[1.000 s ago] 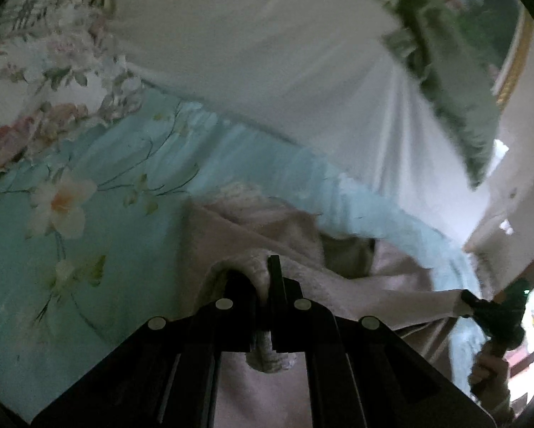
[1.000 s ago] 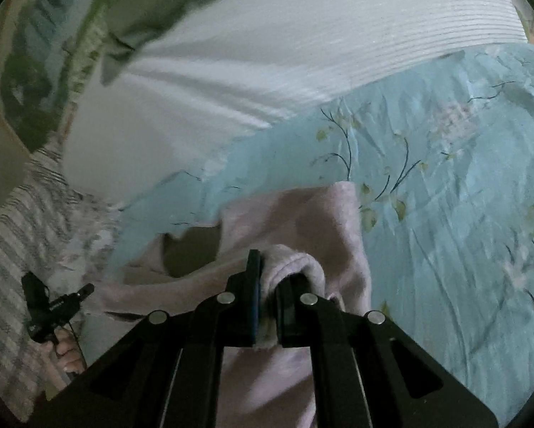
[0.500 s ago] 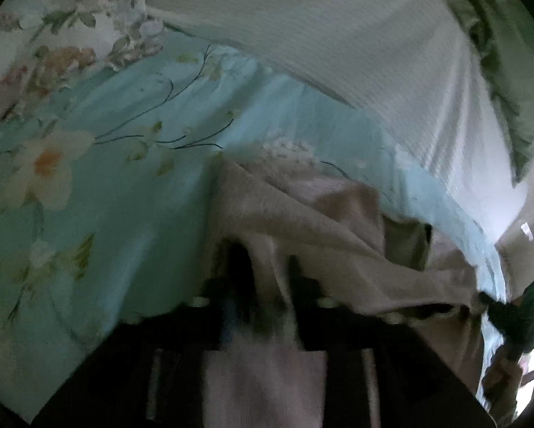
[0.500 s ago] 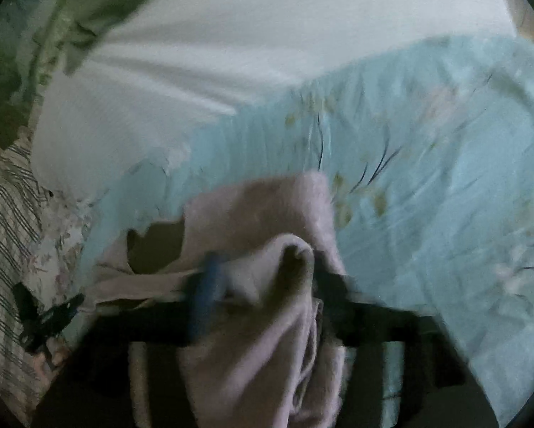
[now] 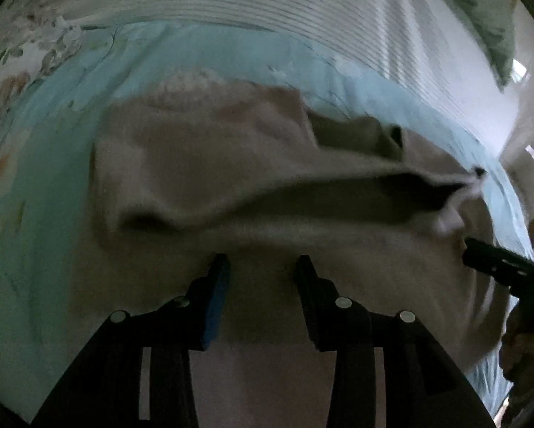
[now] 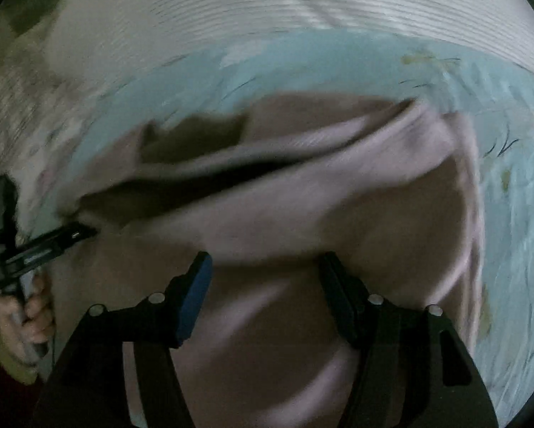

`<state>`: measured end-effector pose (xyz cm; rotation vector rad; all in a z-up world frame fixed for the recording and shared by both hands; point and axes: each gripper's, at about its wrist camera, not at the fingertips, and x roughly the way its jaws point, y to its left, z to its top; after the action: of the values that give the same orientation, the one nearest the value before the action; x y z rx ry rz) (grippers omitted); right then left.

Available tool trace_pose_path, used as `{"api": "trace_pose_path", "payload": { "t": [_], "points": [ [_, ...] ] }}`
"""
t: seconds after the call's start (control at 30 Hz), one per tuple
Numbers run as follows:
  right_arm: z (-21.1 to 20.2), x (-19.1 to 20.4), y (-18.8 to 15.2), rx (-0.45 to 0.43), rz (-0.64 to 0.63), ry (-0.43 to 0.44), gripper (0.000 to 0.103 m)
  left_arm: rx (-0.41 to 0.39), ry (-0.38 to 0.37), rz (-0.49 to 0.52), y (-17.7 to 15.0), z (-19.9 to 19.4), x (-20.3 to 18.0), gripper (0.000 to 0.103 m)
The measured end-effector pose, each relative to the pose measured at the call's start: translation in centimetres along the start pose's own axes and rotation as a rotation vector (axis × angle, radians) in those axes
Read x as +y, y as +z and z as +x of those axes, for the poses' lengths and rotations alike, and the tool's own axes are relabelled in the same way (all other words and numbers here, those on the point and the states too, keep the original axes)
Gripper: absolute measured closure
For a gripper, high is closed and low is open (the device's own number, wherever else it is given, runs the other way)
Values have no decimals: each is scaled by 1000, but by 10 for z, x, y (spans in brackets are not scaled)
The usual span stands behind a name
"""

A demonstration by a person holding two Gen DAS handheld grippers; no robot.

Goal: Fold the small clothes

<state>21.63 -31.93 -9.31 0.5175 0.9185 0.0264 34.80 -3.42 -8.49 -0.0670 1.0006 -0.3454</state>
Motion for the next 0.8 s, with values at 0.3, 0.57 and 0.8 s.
{"api": "trace_pose_path", "payload": {
  "t": [0.3,0.57,0.8],
  "points": [
    [-56,-60,0,-256,282,-25,36,-94,71,-211,61,8,69,64],
    [-111,-52,-85,-252,288,21,35,-132,-20,-240,-41,-63,75,61],
    [-135,-53,-139,-248,334,-1,35,-99,-94,-307,-132,-103,70,57]
  ]
}}
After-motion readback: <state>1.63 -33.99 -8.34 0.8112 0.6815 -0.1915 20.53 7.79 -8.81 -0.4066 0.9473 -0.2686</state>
